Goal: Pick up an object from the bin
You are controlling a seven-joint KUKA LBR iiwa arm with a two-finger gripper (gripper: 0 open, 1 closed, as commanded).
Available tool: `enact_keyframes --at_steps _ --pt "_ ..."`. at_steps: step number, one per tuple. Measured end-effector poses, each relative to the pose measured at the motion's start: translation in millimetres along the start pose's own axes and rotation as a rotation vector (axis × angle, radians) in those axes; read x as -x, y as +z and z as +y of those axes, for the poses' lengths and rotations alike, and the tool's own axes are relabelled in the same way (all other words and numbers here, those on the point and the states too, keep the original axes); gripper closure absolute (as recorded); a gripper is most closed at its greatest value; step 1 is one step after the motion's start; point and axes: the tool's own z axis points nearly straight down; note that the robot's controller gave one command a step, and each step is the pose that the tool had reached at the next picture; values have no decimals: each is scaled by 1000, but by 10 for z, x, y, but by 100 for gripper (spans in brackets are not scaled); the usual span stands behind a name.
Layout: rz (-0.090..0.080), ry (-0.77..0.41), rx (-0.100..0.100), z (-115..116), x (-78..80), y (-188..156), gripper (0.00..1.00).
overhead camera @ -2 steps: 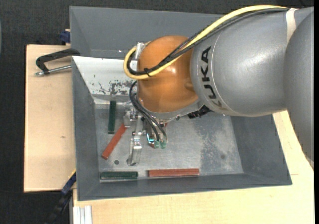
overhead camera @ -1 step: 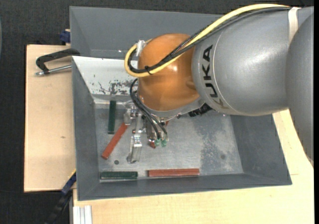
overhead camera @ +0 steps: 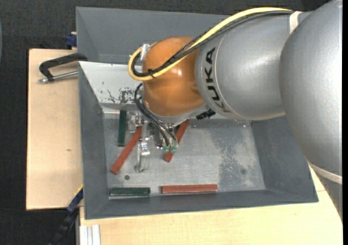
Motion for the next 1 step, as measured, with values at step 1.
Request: enact_keyframes --at_steps 1 --pt "-11 -112 3 -110 88 829 100"
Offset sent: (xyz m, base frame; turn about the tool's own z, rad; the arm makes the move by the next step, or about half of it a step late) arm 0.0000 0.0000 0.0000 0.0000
